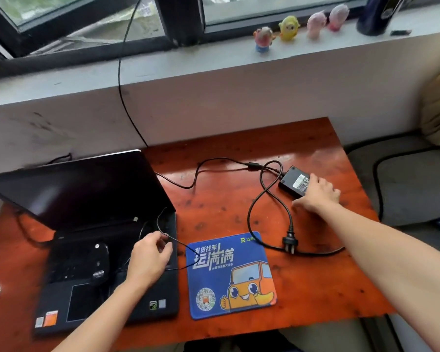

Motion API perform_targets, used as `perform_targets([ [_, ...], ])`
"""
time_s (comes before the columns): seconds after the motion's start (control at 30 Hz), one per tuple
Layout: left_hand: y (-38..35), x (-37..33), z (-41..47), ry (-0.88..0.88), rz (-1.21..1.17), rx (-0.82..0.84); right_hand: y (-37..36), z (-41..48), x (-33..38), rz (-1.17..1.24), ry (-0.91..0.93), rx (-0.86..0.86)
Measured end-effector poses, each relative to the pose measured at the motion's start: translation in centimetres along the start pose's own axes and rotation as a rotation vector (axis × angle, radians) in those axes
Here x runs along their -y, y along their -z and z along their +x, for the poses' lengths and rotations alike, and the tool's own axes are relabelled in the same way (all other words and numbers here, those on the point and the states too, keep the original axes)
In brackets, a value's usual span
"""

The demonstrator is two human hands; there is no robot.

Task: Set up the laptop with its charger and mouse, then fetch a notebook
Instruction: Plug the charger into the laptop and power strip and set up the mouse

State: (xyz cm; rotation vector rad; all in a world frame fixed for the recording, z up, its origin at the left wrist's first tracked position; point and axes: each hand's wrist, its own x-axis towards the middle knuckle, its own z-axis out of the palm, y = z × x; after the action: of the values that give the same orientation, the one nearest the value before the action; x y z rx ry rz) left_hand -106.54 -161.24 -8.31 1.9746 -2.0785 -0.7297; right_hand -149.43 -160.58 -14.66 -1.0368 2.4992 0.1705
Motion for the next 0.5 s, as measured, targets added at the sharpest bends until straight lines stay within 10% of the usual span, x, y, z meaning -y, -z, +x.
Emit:
perform_targets([
  [0.27,2.7,-5.3,0.0,-0.100,-0.177,-0.134,0.5,-2.2,0.4,0.209,0.148,0.065],
  [0.5,-2.7,-10.2,3.9,-0.157,-0.053,0.418,8.2,-6.8,2.5,0.985,0.317,0.447],
])
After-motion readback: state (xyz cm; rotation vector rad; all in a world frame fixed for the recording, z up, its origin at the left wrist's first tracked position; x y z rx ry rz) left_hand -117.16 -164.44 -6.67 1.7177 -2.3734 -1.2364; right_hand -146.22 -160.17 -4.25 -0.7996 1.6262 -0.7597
